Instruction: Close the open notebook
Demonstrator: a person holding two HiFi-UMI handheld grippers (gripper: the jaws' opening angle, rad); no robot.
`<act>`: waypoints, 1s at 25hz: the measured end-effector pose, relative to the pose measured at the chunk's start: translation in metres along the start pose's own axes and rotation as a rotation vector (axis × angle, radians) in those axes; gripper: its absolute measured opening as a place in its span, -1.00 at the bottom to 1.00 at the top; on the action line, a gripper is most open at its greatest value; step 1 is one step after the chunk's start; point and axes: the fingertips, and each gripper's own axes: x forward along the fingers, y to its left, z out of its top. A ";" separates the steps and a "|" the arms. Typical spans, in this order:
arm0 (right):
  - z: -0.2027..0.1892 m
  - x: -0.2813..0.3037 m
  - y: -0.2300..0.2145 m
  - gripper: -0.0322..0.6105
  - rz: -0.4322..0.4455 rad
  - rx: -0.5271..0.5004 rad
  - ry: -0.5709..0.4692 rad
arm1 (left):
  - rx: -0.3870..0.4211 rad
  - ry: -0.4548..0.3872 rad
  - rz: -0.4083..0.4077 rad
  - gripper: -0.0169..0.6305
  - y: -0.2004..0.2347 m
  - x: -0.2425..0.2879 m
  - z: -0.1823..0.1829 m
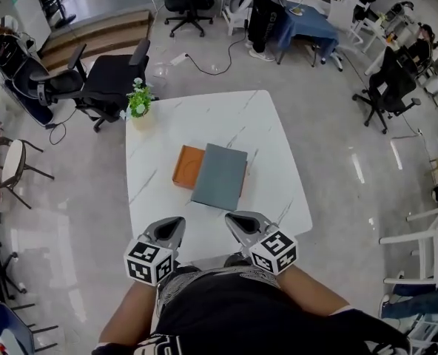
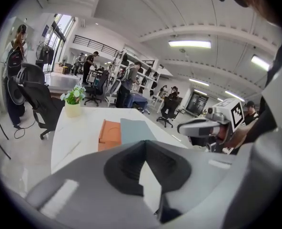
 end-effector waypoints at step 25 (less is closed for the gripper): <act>0.008 0.002 -0.014 -0.90 -0.072 0.031 -0.032 | 0.034 -0.026 -0.039 -0.77 -0.013 0.000 0.023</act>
